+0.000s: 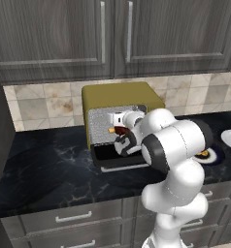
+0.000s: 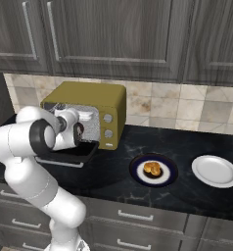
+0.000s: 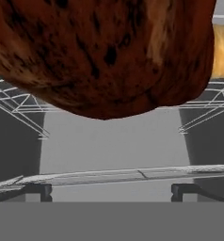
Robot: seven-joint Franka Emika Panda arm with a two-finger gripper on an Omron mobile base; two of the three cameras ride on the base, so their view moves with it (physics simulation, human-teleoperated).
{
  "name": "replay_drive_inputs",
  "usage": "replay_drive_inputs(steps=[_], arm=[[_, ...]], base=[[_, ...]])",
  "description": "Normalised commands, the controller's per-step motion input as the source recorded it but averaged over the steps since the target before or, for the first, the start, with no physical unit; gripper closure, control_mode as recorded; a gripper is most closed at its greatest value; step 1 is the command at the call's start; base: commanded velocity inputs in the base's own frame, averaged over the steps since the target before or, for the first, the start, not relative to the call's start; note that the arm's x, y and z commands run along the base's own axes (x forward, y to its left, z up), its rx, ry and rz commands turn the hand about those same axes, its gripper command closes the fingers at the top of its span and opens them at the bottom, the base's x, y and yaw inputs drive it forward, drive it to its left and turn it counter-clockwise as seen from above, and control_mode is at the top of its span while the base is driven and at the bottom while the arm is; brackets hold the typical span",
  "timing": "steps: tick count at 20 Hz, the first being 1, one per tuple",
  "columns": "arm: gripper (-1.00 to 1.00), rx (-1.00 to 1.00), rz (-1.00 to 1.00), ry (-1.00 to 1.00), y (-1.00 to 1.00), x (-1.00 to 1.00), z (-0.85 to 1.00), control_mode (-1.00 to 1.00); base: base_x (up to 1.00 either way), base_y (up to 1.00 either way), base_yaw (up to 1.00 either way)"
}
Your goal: Open the toaster oven door. Place the bread on the top rack in the toaster oven and place the steak on the bottom rack.
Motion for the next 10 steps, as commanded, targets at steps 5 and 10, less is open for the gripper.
replay_drive_inputs(steps=[5, 10], arm=[[-1.00, 0.00, 0.00, -0.11, 0.07, 0.02, 0.00, -1.00], [-1.00, 0.00, 0.00, -0.13, 0.04, -0.05, 0.03, -1.00]], base=[[0.00, 0.00, 0.00], [0.00, 0.00, 0.00]])
